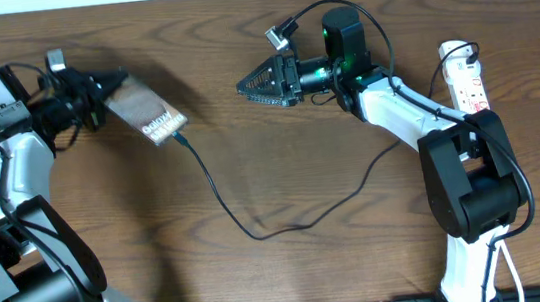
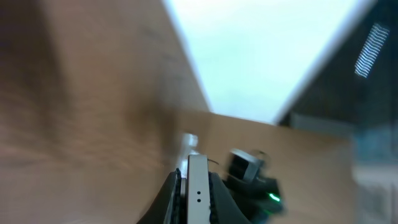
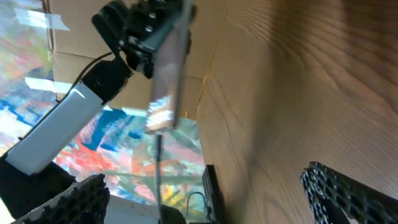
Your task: Plug charger to phone and switch on socket
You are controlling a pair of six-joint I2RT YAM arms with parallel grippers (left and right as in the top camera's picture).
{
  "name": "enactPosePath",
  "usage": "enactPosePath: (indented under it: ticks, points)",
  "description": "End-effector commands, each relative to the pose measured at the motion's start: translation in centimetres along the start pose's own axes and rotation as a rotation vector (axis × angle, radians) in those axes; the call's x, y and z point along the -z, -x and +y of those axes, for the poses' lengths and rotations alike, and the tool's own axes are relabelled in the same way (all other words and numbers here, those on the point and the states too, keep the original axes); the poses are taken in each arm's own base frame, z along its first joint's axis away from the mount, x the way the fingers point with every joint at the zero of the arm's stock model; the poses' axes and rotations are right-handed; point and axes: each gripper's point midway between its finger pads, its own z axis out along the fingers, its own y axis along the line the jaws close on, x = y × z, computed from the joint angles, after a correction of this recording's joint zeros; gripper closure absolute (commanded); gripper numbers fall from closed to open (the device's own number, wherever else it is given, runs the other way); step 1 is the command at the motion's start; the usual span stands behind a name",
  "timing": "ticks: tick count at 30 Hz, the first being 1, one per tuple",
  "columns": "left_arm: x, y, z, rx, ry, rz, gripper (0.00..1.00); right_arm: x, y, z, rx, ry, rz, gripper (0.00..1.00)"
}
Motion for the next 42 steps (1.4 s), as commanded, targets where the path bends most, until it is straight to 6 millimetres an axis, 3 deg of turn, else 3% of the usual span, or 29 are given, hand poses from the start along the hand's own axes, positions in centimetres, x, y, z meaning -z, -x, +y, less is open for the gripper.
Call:
enactPosePath:
  ticks: [1,6,18,25,30,42]
  points:
    - [0.8,1.1,3.0,-0.153,0.196,-0.102,0.93,0.2,0.3,0.0,0.043,-0.004,-0.006,0.01]
    - [1.8,0.6,7.5,-0.100,0.429,-0.132,0.93,0.2,0.3,-0.1,0.049,-0.006,-0.008,0.01]
    - [-1.3,-1.2,12.0,-0.058,0.518,-0.019,0.92,0.2,0.0,-0.6,0.039,-0.019,0.000,0.01]
    - [-1.7,-1.1,12.3,-0.061,0.512,-0.012,0.93,0.2,-0.1,-0.5,0.054,-0.017,0.002,0.01]
    - [-0.8,-0.7,14.1,-0.056,0.631,-0.051,0.93,0.2,-0.1,-0.5,0.056,-0.017,0.002,0.01]
    - [-0.9,-1.1,14.3,-0.047,0.640,-0.040,0.93,0.2,-0.1,-0.5,0.056,-0.017,0.002,0.01]
